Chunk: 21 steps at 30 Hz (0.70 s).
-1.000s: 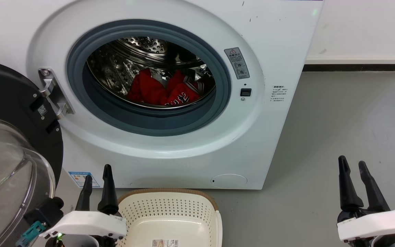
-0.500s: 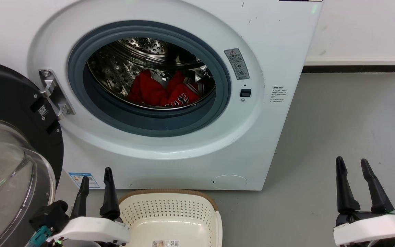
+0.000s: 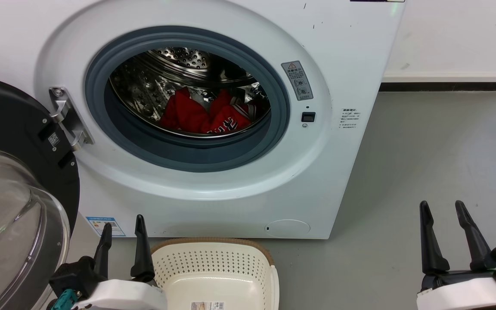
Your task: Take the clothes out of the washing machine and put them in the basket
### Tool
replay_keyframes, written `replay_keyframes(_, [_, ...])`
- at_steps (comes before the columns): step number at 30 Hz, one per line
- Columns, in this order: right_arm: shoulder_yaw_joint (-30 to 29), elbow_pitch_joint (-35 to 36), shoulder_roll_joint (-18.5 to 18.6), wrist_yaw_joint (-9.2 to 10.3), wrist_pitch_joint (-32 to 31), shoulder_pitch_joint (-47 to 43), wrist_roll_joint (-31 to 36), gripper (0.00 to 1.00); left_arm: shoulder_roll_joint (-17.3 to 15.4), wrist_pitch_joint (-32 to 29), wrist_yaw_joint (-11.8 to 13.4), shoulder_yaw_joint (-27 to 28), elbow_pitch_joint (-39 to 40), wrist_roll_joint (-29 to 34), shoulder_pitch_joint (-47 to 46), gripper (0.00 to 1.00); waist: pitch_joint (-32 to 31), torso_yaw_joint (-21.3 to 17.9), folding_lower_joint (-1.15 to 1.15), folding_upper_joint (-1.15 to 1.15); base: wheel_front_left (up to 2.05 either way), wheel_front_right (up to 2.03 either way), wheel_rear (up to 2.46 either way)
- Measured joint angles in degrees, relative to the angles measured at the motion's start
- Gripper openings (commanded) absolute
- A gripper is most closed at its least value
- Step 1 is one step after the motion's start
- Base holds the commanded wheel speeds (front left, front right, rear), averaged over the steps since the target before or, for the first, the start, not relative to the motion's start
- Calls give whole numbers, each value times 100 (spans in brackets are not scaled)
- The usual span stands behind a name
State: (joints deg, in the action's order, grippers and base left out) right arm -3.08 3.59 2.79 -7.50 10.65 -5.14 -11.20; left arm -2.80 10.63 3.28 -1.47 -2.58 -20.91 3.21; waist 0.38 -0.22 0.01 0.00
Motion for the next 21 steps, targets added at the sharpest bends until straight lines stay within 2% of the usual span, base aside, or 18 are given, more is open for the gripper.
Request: replay_keyframes(21, [23,120,0,0,263,-197,1038,100,-2,268,33,-34,-86,1027,121,100,1,3,0,0,0,0,0])
